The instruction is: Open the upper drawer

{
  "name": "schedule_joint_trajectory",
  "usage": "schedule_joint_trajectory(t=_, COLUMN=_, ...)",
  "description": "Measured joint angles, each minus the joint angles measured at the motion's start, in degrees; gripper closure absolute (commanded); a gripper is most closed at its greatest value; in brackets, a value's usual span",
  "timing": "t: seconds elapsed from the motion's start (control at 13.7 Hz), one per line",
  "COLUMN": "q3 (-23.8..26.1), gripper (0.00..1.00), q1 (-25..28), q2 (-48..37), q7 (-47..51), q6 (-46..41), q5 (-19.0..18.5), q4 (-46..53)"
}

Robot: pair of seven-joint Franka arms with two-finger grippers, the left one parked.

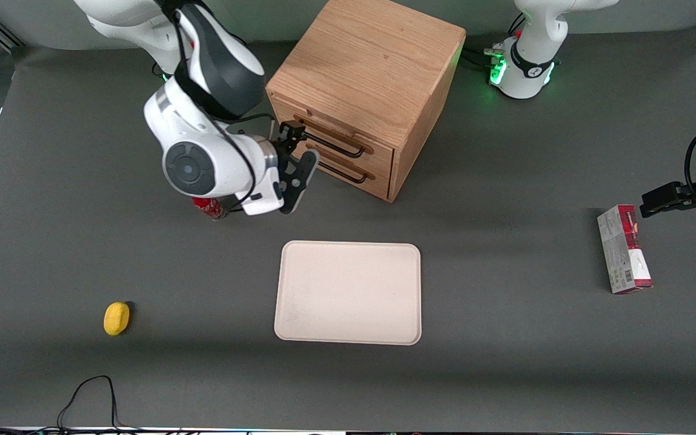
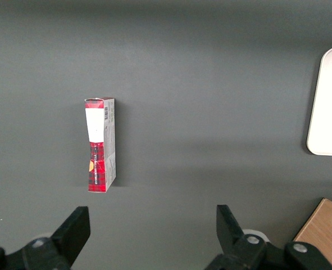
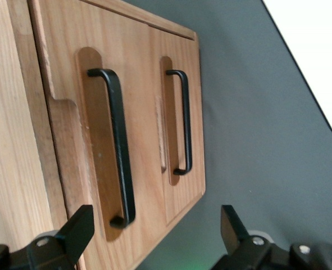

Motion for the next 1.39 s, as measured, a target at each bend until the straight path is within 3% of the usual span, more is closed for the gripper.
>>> schedule_joint_trajectory(t=1.39, q3=-0.2, gripper=0.0, q1=4.4, q2=0.3, q7=0.0, q6=7.1, q5=-0.7, q4=-6.1)
